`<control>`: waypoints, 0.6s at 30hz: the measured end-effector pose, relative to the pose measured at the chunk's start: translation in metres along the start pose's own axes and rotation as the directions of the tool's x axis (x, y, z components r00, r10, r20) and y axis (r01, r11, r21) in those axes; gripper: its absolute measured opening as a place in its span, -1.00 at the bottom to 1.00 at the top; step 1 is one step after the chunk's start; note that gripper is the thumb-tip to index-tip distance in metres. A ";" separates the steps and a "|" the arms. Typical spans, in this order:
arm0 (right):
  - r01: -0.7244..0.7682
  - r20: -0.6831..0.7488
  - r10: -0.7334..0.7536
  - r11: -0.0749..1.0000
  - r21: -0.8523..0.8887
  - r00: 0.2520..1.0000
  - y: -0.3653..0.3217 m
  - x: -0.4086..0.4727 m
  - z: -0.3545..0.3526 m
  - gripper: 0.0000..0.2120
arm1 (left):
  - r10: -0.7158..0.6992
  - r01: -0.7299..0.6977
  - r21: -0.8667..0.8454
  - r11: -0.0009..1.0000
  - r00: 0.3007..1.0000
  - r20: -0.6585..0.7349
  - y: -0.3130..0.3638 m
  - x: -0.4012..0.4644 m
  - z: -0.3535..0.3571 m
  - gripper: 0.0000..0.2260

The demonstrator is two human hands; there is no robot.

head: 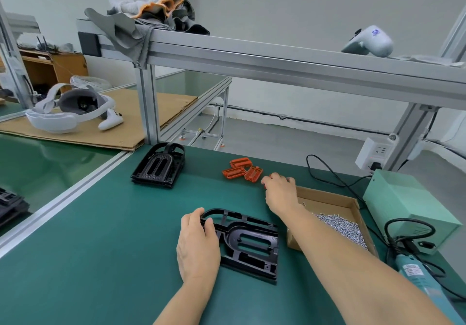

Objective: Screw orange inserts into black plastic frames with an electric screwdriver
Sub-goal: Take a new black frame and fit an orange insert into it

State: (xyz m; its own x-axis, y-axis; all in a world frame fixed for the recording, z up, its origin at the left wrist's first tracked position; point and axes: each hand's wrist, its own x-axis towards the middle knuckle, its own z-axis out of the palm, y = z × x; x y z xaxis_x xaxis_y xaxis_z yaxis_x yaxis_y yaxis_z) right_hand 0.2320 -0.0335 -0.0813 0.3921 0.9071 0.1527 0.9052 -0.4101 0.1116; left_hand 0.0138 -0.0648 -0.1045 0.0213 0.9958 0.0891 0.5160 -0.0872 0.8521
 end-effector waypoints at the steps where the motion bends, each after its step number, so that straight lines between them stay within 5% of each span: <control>1: 0.015 -0.017 -0.015 1.000 -0.004 1.000 0.000 -0.001 -0.001 -0.65 | -0.007 0.007 0.002 1.000 1.000 -0.007 0.001 0.000 0.000 -0.69; 6: 0.093 -0.136 -0.086 0.995 0.040 0.987 -0.001 -0.015 -0.003 -0.66 | -0.016 0.016 0.008 1.000 1.000 -0.013 0.004 -0.001 0.000 -0.69; 10: 0.160 -0.335 -0.027 0.913 0.376 0.942 -0.006 -0.042 -0.020 -0.73 | -0.012 0.012 0.007 1.000 1.000 -0.011 0.005 -0.001 -0.002 -0.69; 12: 0.186 -0.331 0.058 0.730 0.658 0.942 -0.010 -0.063 -0.034 -0.77 | -0.015 0.015 0.000 1.000 1.000 -0.002 0.005 -0.002 -0.003 -0.69; 14: 0.153 -0.227 0.126 0.427 0.891 0.966 -0.013 -0.085 -0.048 -0.77 | -0.006 0.006 -0.008 1.000 1.000 0.025 0.005 -0.001 -0.005 -0.69; 18: -0.004 0.035 0.150 -0.202 0.979 0.988 -0.006 -0.121 -0.067 -0.80 | -0.040 0.049 -0.102 0.994 0.996 0.084 0.008 0.001 -0.011 -0.73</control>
State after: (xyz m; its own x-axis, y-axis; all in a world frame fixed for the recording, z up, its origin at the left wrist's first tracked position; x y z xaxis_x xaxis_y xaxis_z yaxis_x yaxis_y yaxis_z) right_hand 0.1679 -0.1466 -0.0346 0.5289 0.8381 0.1334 -0.0238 0.1717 -0.9849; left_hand 0.0086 -0.0645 -0.0924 0.0725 0.9973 0.0110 0.4266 -0.0409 0.9035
